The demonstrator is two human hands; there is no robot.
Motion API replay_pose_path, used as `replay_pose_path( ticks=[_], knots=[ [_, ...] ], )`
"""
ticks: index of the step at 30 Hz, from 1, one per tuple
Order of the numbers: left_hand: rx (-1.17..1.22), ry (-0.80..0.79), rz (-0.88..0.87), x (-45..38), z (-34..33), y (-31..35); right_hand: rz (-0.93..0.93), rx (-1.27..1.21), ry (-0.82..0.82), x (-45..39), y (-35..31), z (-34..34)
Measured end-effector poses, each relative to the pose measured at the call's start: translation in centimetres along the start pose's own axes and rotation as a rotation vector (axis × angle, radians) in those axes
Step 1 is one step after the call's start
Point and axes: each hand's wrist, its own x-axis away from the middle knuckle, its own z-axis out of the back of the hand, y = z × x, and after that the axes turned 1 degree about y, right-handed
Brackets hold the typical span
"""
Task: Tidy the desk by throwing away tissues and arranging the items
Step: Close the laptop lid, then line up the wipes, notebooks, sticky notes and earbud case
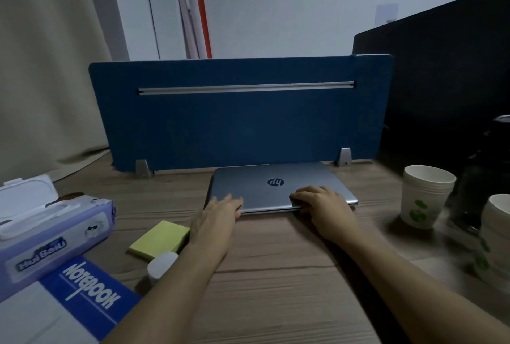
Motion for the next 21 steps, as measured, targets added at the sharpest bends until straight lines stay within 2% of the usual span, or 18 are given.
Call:
replay_pose_path(
  ticks=[7,13,21],
  knots=[
    [-0.011,0.049,0.031,-0.3,0.1,-0.3,0.014,0.028,-0.029,-0.6,0.1,0.0],
    [-0.066,-0.013,0.044,-0.2,-0.1,0.4,0.01,0.012,-0.02,-0.2,-0.2,0.2],
    [-0.102,-0.02,0.042,2.5,0.5,1.4,-0.016,-0.074,-0.012,2.5,-2.7,1.3]
  ],
)
